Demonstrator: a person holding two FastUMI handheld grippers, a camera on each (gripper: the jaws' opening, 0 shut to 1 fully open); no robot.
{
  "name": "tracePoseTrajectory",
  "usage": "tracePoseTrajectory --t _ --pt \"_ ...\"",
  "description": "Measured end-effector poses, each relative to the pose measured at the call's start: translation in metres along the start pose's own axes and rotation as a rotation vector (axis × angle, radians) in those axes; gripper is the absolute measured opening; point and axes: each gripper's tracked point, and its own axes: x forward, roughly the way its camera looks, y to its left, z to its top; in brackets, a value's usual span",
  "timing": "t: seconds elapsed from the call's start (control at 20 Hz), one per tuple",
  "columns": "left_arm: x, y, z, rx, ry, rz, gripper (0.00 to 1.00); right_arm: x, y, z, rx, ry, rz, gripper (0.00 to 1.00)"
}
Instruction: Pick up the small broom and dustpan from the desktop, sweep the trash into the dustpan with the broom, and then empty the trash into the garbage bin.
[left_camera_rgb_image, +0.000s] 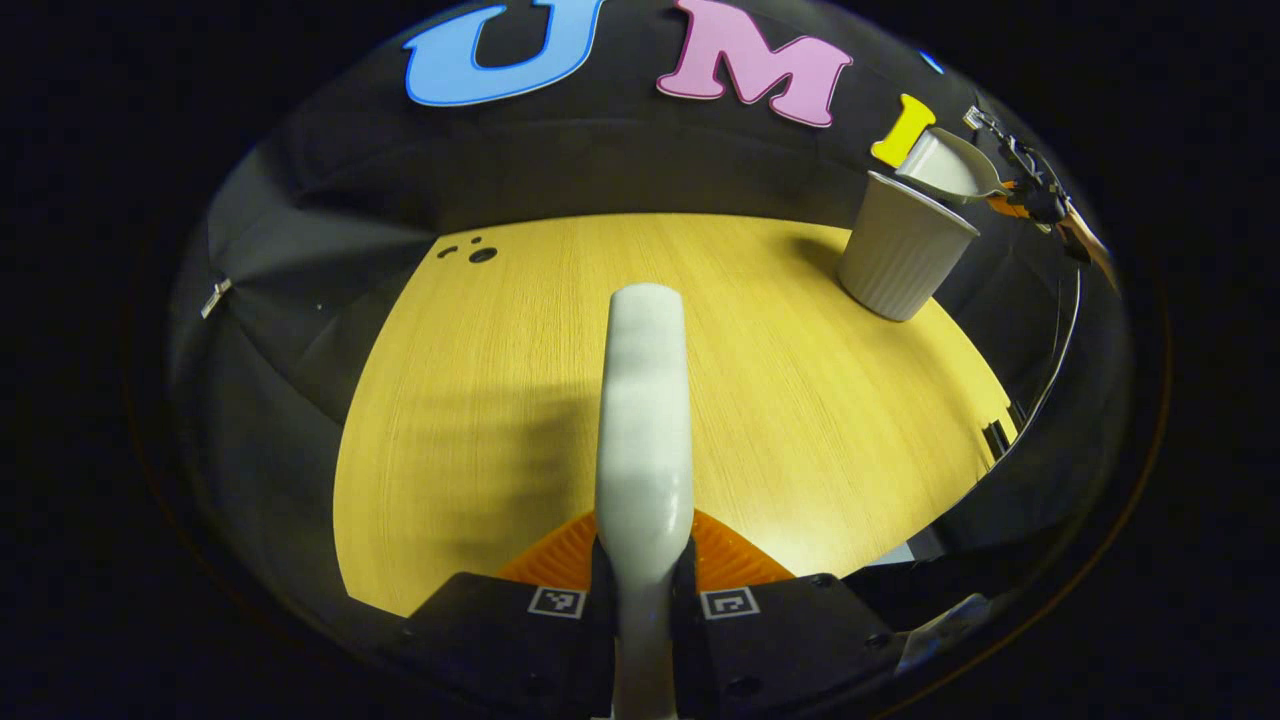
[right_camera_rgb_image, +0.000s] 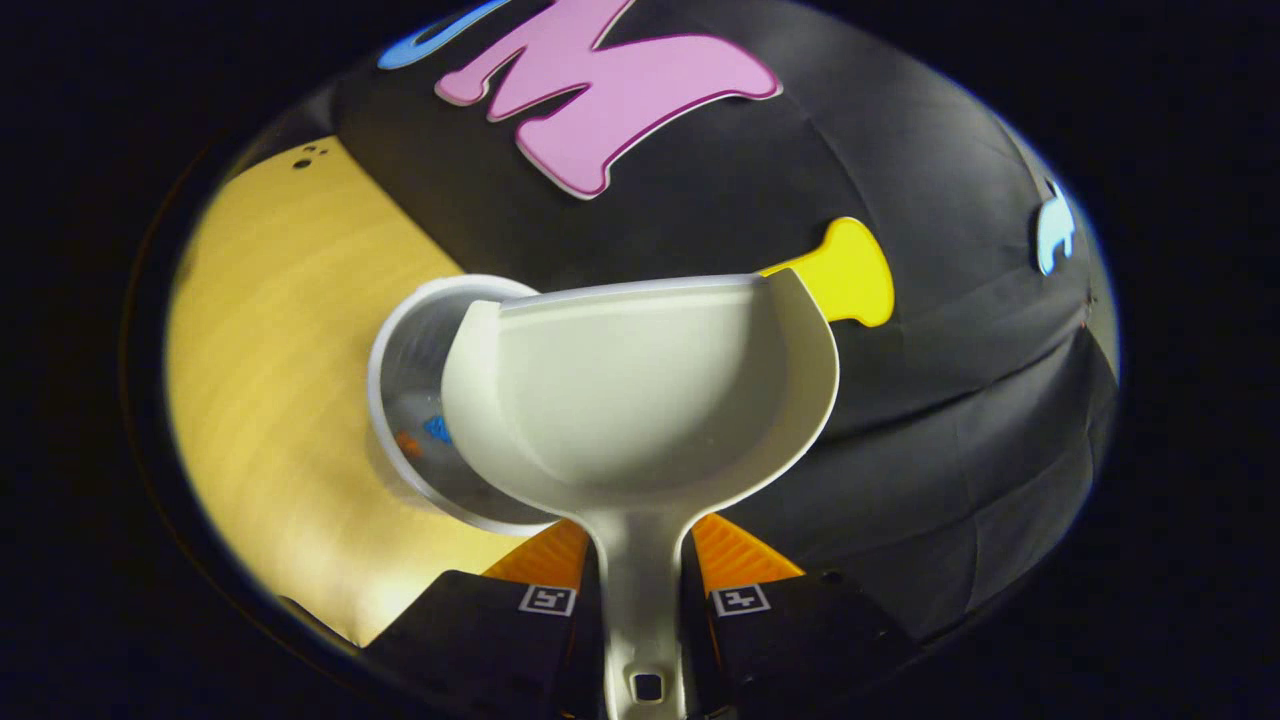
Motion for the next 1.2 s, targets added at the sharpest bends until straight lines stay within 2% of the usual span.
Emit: tracePoseTrajectory --t 0.1,0.2,0.3,0.5,0.55,0.65,0.8,0.95,1.1,1.15,1.2 --pt "-0.009 -0.006 0.008 0.010 -0.029 -0.002 0.28 -0.013 -0.002 0.009 0.123 -0.030 0.029 0.37" --pt "-0.015 -0.013 0.016 0.011 -0.054 -0.008 0.28 -0.030 0.005 0.019 0.233 -0.069 0.067 0.35" --pt "-0.020 -0.019 0.019 -0.001 -0.072 -0.016 0.28 -0.059 0.018 0.030 0.298 -0.123 0.108 0.34" --pt "-0.019 -0.019 0.018 -0.037 -0.093 -0.003 0.27 -0.109 0.073 0.062 0.405 -0.197 0.250 0.36" --pt "-0.017 -0.017 0.017 -0.049 -0.091 0.001 0.27 -0.118 0.092 0.068 0.417 -0.206 0.286 0.34" --pt "-0.009 -0.016 0.014 -0.081 -0.091 0.005 0.28 -0.133 0.133 0.070 0.427 -0.195 0.365 0.37" --pt "0.004 -0.012 0.008 -0.105 -0.088 0.026 0.28 -0.158 0.192 0.063 0.459 -0.147 0.493 0.34" --pt "0.021 -0.009 0.001 -0.134 -0.074 0.036 0.28 -0.175 0.239 0.050 0.457 -0.108 0.580 0.31" --pt "0.040 -0.010 -0.004 -0.187 -0.059 0.045 0.28 -0.179 0.287 0.034 0.490 -0.061 0.668 0.34" --pt "0.045 -0.010 -0.004 -0.196 -0.052 0.047 0.28 -0.178 0.302 0.026 0.502 -0.037 0.691 0.31" --pt "0.052 -0.011 -0.006 -0.197 -0.042 0.051 0.28 -0.177 0.318 0.017 0.513 -0.009 0.715 0.35"
